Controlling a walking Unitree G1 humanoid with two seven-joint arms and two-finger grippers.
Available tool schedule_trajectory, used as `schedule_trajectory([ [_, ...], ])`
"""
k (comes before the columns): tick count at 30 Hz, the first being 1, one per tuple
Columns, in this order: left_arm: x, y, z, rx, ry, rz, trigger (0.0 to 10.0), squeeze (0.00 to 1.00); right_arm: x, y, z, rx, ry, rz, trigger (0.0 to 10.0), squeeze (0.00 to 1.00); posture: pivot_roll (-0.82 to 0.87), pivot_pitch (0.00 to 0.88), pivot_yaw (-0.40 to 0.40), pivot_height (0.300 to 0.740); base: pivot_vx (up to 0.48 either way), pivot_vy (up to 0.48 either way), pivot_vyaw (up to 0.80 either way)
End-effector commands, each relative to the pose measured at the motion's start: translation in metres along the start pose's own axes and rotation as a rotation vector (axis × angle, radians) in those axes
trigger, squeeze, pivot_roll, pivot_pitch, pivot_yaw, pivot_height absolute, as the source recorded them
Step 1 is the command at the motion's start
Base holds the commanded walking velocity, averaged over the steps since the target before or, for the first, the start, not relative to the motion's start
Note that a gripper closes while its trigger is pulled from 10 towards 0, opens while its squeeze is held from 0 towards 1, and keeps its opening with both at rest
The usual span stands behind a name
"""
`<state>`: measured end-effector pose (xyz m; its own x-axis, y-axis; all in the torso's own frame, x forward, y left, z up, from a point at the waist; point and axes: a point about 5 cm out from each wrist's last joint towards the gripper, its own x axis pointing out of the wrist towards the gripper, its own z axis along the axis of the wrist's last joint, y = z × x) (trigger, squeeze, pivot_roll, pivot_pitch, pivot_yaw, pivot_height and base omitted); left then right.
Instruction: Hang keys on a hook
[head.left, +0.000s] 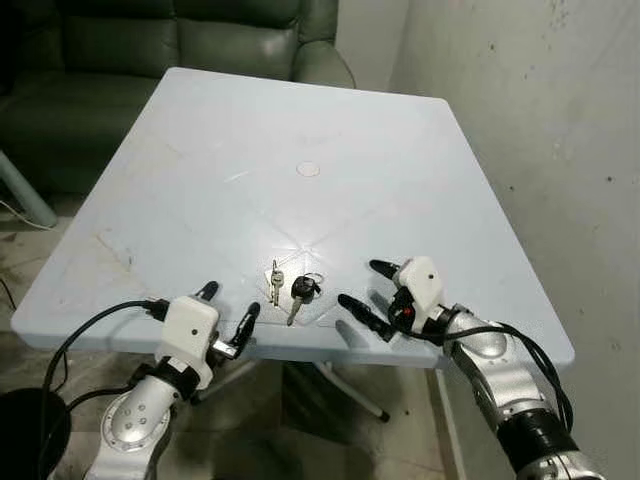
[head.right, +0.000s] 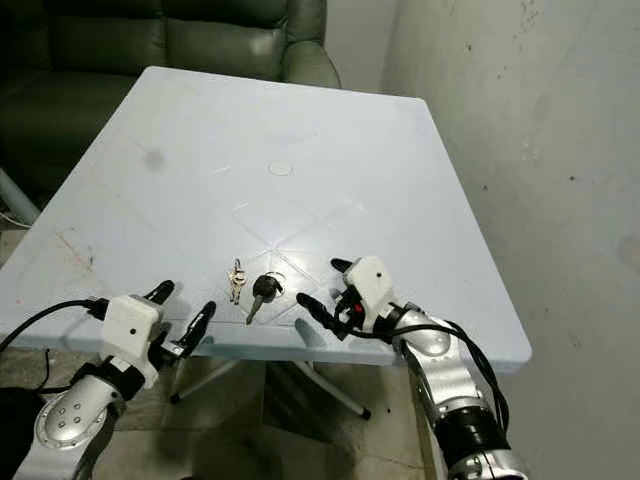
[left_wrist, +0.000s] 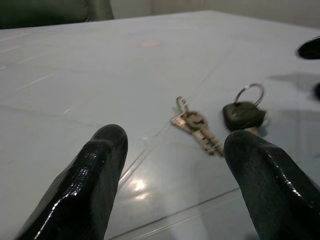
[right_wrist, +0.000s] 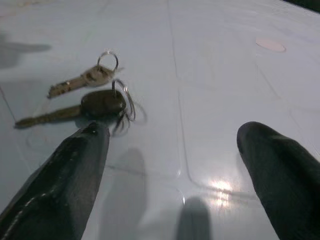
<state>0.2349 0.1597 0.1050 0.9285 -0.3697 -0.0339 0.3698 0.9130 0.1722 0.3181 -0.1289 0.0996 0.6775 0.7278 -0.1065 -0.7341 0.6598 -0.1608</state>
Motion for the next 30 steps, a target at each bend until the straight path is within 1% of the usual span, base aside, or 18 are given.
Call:
schedule_trajectory([
  [1,0.003,-0.005,0.008,-0.014,-0.032,-0.012,10.0,0.0,0.005,-0.004,0.005,-0.016,-0.009,0.001,10.0,0.0,0.01,0.046,-0.09,0.728,0.0,0.0,0.0],
  [3,0.004,-0.008,0.01,-0.028,-0.042,-0.014,10.0,0.0,0.011,-0.004,0.009,-0.026,-0.013,0.009,10.0,0.0,0.01,0.046,-0.09,0.728,0.0,0.0,0.0],
  [6,0.004,-0.009,0.011,-0.032,-0.044,-0.014,10.0,0.0,0.013,-0.004,0.009,-0.029,-0.014,0.01,10.0,0.0,0.01,0.046,-0.09,0.728,0.0,0.0,0.0],
  [7,0.005,-0.011,0.01,-0.027,-0.039,-0.019,10.0,0.0,0.018,-0.004,0.011,-0.03,-0.002,0.027,10.0,0.0,0.03,0.064,-0.114,0.728,0.0,0.0,0.0],
  [11,0.005,-0.013,0.012,-0.032,-0.045,-0.012,10.0,0.0,0.031,-0.004,0.016,-0.043,0.018,0.071,10.0,0.0,0.04,0.073,-0.125,0.728,0.0,0.0,0.0],
  [18,0.002,-0.015,0.012,-0.049,-0.039,0.01,10.0,0.0,0.039,-0.006,0.018,-0.069,0.031,0.099,10.0,0.0,0.05,0.088,-0.14,0.728,0.0,0.0,0.0],
  [19,0.002,-0.016,0.012,-0.053,-0.038,0.012,10.0,0.0,0.04,-0.006,0.019,-0.071,0.034,0.103,9.5,0.0,0.05,0.093,-0.144,0.728,0.0,0.0,0.0],
  [20,0.002,-0.017,0.011,-0.053,-0.037,0.013,10.0,0.0,0.04,-0.006,0.019,-0.072,0.037,0.105,9.9,0.0,0.05,0.096,-0.146,0.728,0.0,0.0,0.0],
  [21,0.001,-0.017,0.011,-0.052,-0.036,0.013,10.0,0.0,0.041,-0.006,0.018,-0.072,0.039,0.107,7.9,0.0,0.05,0.096,-0.146,0.728,0.0,0.0,0.0],
  [23,0.001,-0.018,0.011,-0.063,-0.035,0.017,10.0,0.0,0.042,-0.005,0.018,-0.074,0.044,0.118,6.5,0.0,0.05,0.1,-0.149,0.728,0.0,0.0,0.0],
  [24,0.001,-0.019,0.011,-0.064,-0.034,0.017,10.0,0.0,0.042,-0.005,0.017,-0.075,0.045,0.119,6.5,0.0,0.05,0.104,-0.151,0.728,0.0,0.0,0.0],
  [25,0.0,-0.019,0.011,-0.064,-0.031,0.018,10.0,0.0,0.042,-0.004,0.016,-0.084,0.047,0.133,0.4,0.0,0.05,0.104,-0.151,0.728,0.0,0.0,0.0],
  [26,-0.001,-0.019,0.011,-0.063,-0.029,0.019,10.0,0.0,0.042,-0.003,0.015,-0.08,0.047,0.136,0.0,0.0,0.05,0.104,-0.151,0.728,0.0,0.0,0.0],
  [30,-0.002,-0.02,0.01,-0.065,-0.025,0.023,10.0,0.0,0.043,-0.001,0.015,-0.067,0.034,0.15,0.0,0.0,0.05,0.112,-0.154,0.728,0.0,0.0,0.0],
])
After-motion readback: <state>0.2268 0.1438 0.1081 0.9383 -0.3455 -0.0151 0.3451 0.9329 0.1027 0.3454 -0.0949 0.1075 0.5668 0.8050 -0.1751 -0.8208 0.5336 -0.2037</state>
